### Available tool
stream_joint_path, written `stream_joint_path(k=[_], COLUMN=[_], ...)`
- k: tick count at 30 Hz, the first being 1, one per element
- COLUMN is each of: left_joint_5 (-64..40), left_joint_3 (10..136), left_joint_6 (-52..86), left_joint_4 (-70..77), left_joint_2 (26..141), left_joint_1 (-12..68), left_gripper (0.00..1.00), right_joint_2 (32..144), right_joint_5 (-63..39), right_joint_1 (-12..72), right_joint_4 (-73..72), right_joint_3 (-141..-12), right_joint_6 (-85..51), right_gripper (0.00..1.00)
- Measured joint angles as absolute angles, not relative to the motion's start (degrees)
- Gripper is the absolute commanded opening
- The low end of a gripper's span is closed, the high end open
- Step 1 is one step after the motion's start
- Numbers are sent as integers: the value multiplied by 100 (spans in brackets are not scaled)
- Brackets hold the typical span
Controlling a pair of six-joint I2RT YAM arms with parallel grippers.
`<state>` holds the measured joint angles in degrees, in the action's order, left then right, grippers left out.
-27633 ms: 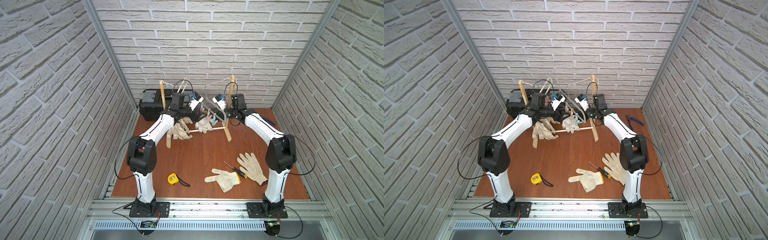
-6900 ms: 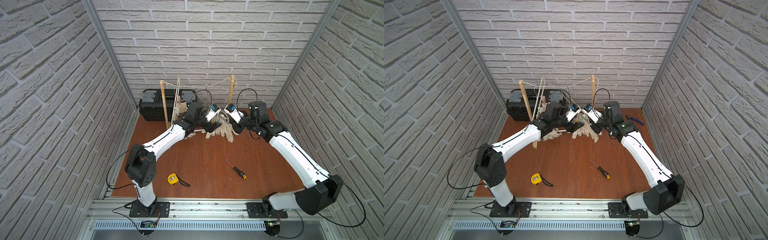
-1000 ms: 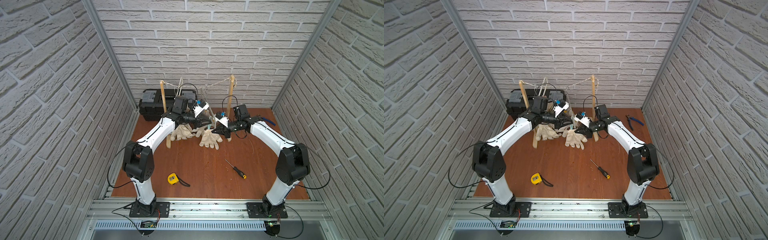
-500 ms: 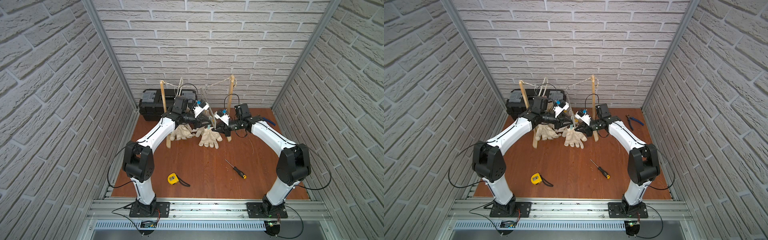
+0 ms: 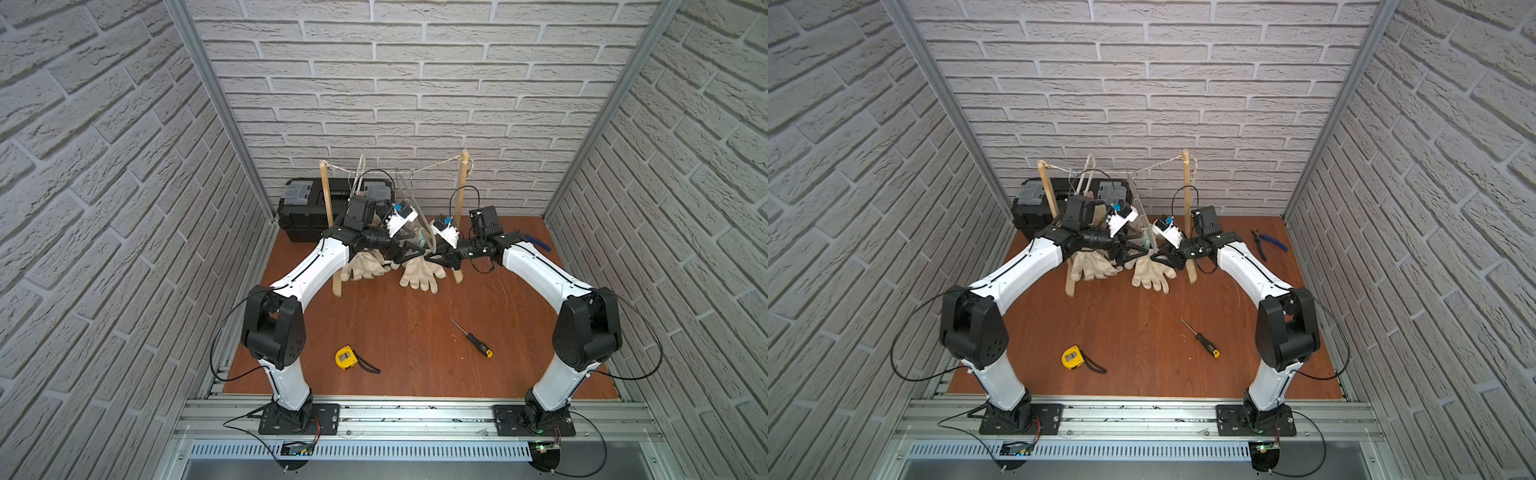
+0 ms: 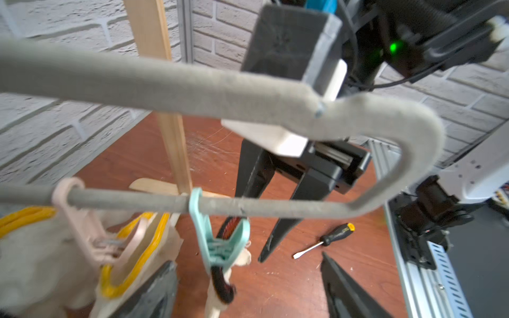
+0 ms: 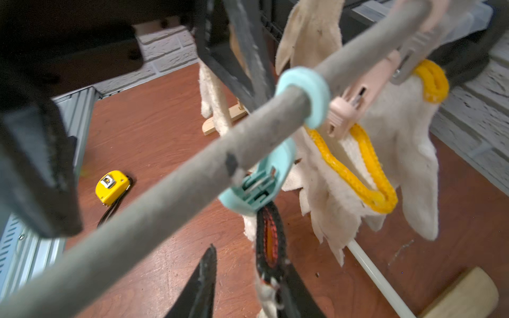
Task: Clip the gloves onto a hanger to dry
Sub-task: Clamp the glove onto the hanger, then reset both arms
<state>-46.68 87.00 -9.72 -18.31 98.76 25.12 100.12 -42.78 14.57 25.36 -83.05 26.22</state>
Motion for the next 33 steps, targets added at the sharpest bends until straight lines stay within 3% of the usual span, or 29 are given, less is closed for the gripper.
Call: stream_joint_path(k=[3,10,15,25,29,33], left_joint_5=[-3931,-2563,-1673,-711,-659,-268], left_joint_3=[8545,8471,8545,8495,7804,6541], left_joint_6=[-913,-655,-233,773,1223,1507], left_joint_4=[-2078,-2676,-3428,-4298,-4119,-3500], left_joint_2=[9459,8554,7752,5892,5367,5245], left_joint_1=[2646,3100,3009,1221,82,-296], left_gripper=[98,98,98,98,98,98], right_joint_2=[9754,8768,8001,7081,6886,6547], right_joint_5=[-3813,-2834,-1868,-655,-246,209], right_joint_1=[1452,1391,1210,943,915,899], right_joint_4=[2322,2187,2410,3072,3280,3037], right_joint_3=[-7996,-7406,-7249,-7057,-6952,-6149], right_joint_6=[2451,2049,1579,329,-78,-364], right_gripper=[48,59,67,83,90,95])
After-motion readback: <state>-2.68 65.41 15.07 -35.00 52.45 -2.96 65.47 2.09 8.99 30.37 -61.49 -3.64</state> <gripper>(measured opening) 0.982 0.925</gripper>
